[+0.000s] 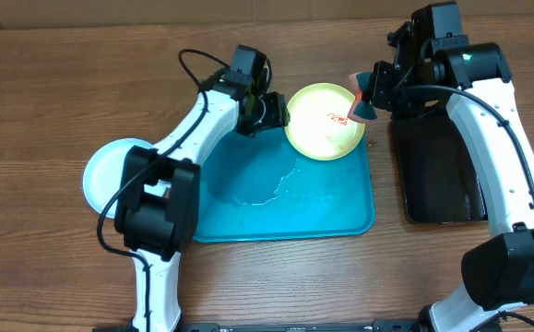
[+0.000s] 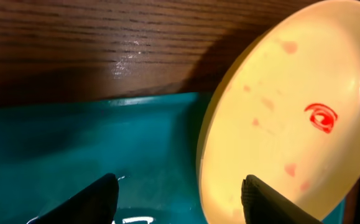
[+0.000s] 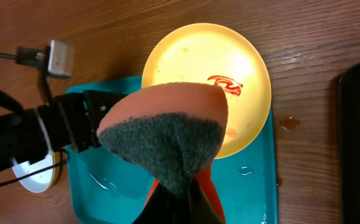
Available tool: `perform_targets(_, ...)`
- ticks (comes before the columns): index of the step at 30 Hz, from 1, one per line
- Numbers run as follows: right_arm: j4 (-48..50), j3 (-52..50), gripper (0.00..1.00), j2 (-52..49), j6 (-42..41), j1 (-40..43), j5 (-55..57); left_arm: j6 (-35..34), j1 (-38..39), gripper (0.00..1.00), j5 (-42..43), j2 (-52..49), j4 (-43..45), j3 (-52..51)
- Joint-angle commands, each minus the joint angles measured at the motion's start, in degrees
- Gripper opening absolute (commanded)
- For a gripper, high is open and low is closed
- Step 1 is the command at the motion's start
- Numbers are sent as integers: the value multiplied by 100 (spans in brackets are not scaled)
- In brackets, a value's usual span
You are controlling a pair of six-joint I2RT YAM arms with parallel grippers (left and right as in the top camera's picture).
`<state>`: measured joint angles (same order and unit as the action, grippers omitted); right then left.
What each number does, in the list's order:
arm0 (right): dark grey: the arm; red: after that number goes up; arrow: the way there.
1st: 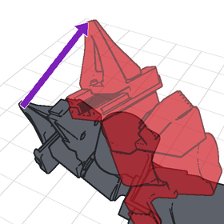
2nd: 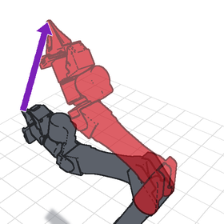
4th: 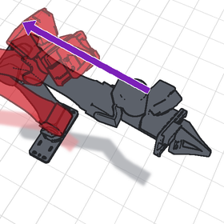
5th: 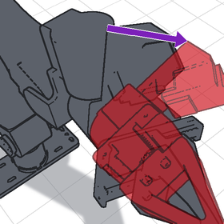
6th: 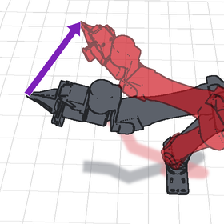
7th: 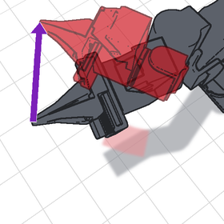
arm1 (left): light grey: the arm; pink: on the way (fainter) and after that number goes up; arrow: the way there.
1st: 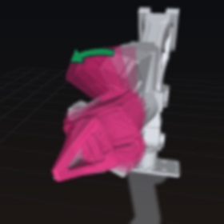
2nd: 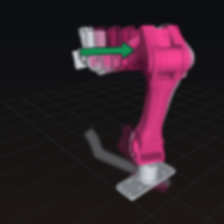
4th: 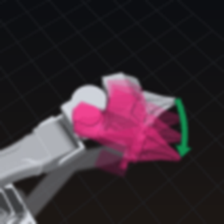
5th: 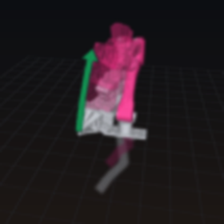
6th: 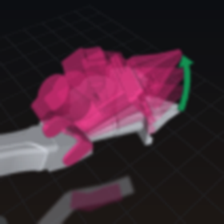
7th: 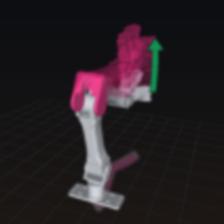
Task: Clean dirty plates on tray and stack at the side
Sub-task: 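Move left gripper to the remaining yellow plate rim and grip it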
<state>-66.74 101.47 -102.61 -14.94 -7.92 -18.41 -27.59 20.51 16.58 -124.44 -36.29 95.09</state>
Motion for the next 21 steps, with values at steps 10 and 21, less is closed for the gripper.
perform_targets(10, 33, 59, 4, 133, 42, 28, 83, -319, 697, 38, -1097, -535, 114, 129)
perform_targets(21, -33, 48, 4, 13, 39, -138, 74, 140, 44, 4, -1252, -131, -1996, 566)
